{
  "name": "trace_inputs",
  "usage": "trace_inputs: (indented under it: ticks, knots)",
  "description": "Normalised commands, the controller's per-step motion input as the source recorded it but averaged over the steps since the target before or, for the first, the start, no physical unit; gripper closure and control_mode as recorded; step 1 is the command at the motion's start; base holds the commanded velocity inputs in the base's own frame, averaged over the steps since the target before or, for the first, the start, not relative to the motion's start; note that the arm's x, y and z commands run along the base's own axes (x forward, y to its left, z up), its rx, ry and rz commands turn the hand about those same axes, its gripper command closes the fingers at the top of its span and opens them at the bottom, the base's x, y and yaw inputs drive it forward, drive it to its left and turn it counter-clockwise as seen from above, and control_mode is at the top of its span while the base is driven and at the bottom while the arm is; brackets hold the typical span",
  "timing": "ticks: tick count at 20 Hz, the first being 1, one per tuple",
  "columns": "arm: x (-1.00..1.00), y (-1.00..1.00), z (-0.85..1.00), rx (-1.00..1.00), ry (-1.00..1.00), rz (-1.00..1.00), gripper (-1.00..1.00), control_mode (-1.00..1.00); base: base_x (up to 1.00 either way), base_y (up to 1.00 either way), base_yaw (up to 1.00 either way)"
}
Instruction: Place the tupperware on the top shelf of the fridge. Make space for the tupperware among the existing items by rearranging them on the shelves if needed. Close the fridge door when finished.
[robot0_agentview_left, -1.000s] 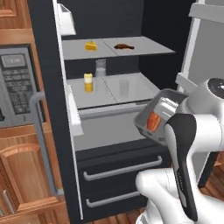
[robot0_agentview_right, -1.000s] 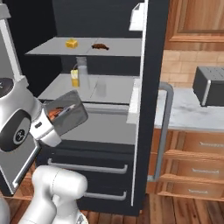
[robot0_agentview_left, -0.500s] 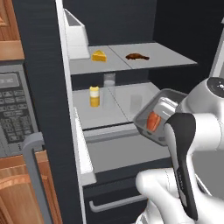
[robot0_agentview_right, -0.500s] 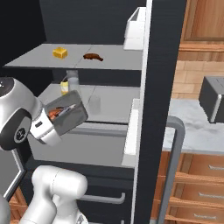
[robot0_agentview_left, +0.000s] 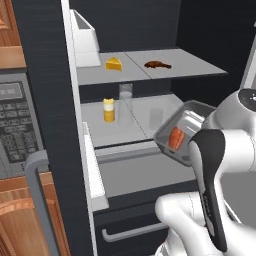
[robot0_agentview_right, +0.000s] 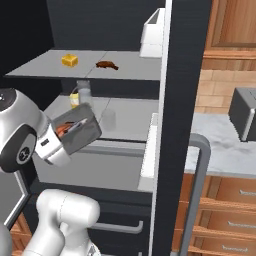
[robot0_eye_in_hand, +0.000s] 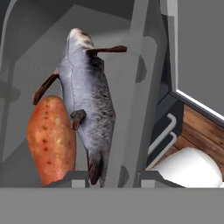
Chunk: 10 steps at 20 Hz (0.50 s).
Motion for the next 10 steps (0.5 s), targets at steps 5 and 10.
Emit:
trace_inputs:
  ticks: [5,10]
  knots:
    - [-0.17,-0.12,0.4,0.0,-0.16,-0.04,1.0,-1.0,0.0,0.0,0.0]
    - [-0.04,0.0,0.79,0.0,-0.1,-0.05,1.0,-1.0,0.0,0.0,0.0]
